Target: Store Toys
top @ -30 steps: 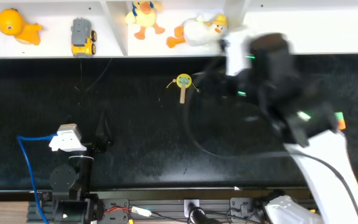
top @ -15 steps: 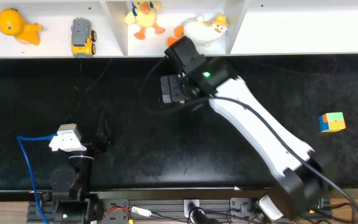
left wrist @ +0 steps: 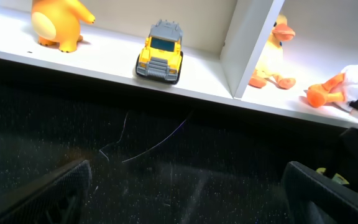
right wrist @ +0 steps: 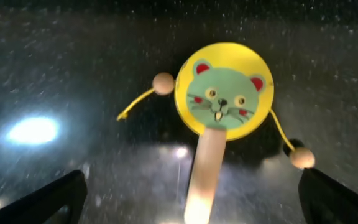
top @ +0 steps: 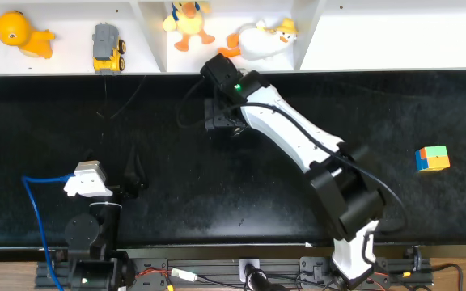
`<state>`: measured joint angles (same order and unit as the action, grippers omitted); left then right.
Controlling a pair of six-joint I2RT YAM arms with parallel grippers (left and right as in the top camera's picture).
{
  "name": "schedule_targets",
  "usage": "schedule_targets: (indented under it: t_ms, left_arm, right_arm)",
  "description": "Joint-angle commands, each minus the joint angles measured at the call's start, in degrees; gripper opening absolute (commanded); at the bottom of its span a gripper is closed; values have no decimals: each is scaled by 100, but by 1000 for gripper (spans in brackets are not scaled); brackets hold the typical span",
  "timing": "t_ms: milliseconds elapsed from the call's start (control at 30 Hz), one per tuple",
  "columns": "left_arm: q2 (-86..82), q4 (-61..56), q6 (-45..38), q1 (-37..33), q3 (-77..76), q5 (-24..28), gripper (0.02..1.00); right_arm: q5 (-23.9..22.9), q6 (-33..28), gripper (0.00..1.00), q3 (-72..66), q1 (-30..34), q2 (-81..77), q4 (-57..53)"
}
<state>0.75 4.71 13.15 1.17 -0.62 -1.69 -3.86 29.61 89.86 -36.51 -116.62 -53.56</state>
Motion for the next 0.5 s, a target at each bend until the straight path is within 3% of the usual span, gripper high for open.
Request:
schedule_targets:
  t_ms: [33,267,433,500]
  left_arm:
    - [-59,9,-129,46,15,72,998]
    - [-59,9,-129,46,15,70,998]
    - [-59,9,-129,46,15,72,998]
    - [-59,9,-129,46,15,70,998]
  right_arm:
    - [0,302,945,140,22,-249,114]
    - [166,376,825,138,22,-485,138]
    - [195,474,492,136,22,-498,138]
    - [192,474,415,136,22,-498,120]
